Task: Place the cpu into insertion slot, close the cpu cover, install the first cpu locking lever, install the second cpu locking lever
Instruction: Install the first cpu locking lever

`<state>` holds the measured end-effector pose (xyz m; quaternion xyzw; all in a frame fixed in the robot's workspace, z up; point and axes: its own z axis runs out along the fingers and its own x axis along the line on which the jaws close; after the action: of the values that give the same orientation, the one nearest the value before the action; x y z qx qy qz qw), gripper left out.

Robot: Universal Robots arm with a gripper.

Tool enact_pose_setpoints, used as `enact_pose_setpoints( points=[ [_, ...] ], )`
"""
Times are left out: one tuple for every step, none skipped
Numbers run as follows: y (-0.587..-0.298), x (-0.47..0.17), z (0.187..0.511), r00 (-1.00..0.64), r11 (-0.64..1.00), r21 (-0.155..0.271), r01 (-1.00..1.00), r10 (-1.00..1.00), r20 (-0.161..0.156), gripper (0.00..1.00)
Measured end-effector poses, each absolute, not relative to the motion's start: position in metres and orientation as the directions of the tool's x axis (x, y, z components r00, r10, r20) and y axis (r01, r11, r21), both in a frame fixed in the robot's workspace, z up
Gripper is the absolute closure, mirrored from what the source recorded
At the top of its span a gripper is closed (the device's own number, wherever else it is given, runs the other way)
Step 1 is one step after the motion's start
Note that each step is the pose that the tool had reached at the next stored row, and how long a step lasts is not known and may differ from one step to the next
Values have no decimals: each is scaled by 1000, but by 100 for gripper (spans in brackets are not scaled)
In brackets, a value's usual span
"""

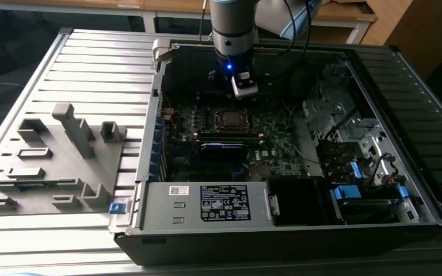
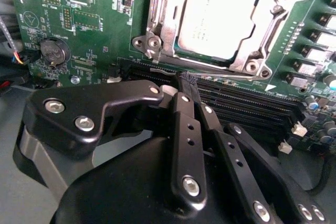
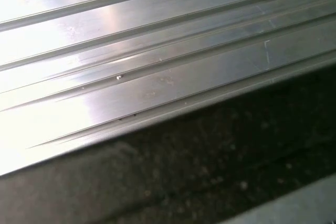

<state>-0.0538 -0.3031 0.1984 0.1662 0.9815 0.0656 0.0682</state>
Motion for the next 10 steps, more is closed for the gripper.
enact_pose_setpoints(
  points=[
    [-303,-54,198,-935,936,152,317,335,-113,89],
    [-303,-54,198,-935,936,152,317,335,-114,89],
    [-303,-54,198,-935,936,151,317,335,-116,89],
    [-303,-54,198,-935,936,151,317,335,-117,89],
    [-303,-54,198,-935,937,150,317,335,-117,89],
    [-303,-54,198,-935,937,149,317,335,-118,89],
    [-303,-54,198,-935,937,147,317,335,-119,89],
    [-303,-54,198,-935,937,146,317,335,-121,89],
    [-303,-54,198,-935,938,145,316,334,-122,89],
    [-303,-54,198,-934,938,144,316,334,-124,89]
  ],
)
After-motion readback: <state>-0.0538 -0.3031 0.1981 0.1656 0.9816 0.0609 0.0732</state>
